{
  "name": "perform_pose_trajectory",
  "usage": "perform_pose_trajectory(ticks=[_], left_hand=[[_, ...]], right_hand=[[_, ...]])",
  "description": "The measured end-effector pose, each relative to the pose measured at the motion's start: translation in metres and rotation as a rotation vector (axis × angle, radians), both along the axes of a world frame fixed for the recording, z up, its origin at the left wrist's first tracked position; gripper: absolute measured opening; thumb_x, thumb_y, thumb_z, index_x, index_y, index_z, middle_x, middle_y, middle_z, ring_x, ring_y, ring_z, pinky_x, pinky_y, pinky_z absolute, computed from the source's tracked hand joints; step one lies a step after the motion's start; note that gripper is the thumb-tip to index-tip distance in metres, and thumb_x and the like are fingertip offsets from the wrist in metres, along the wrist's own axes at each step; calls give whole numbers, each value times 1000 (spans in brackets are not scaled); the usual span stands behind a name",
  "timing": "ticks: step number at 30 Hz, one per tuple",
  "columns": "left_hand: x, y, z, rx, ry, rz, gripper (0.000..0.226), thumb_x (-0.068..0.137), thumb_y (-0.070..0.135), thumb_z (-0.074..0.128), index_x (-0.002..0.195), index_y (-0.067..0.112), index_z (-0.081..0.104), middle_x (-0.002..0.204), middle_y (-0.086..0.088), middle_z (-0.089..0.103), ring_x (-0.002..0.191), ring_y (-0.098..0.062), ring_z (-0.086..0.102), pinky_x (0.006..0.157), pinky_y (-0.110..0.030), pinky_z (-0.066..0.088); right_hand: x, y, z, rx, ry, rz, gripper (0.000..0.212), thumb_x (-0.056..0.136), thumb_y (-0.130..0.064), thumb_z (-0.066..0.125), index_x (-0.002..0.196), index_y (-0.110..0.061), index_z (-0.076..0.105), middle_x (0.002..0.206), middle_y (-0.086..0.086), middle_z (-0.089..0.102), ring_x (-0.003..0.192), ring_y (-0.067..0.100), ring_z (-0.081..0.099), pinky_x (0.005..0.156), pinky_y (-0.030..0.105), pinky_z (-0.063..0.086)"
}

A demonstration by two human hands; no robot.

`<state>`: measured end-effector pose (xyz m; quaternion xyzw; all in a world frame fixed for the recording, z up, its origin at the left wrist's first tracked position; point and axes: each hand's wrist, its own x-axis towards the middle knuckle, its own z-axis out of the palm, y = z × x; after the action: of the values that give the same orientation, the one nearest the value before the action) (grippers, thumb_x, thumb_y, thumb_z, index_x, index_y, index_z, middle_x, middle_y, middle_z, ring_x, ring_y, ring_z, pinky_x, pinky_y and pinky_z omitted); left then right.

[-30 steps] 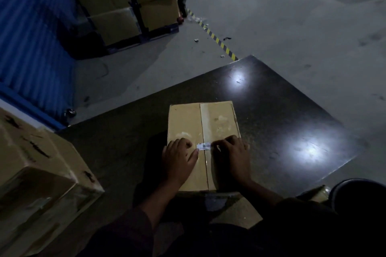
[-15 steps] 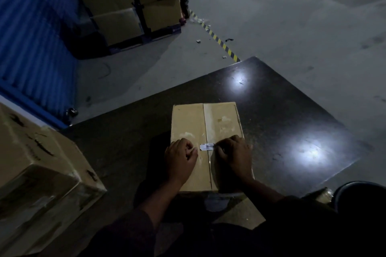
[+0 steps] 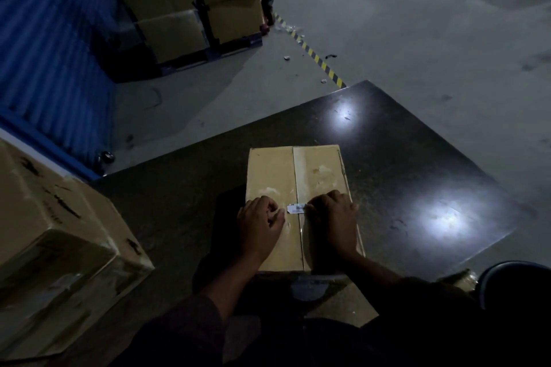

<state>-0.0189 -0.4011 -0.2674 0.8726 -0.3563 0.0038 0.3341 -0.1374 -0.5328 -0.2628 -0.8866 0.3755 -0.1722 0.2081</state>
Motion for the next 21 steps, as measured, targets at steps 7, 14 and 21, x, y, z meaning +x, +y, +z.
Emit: perform_pose_trajectory(ticks=[7, 14, 21], left_hand=[[-1, 0, 1, 8, -2, 5, 18, 83, 29, 71, 79, 24, 53, 75, 11, 53, 74, -15, 51, 69, -34, 44], [0, -1, -2, 9, -6, 8, 18, 83, 32, 68, 78, 26, 51, 74, 13, 51, 74, -17, 52, 68, -34, 42], [0, -1, -1, 11, -1, 7, 18, 84, 32, 68, 79, 25, 52, 75, 9, 54, 74, -16, 52, 68, -33, 41]], right_hand=[[-4, -6, -5, 33, -31, 52, 16, 88, -41, 61, 100, -30, 64, 104, -8, 60, 100, 15, 52, 93, 42, 39], [-2, -1, 0, 2, -28, 22, 12, 89, -37, 62, 89, -27, 66, 95, -5, 59, 92, 16, 51, 87, 38, 35], [-3, -2, -3, -20, -32, 84, 10, 91, -36, 61, 93, -26, 61, 95, -7, 58, 90, 16, 51, 75, 26, 21]])
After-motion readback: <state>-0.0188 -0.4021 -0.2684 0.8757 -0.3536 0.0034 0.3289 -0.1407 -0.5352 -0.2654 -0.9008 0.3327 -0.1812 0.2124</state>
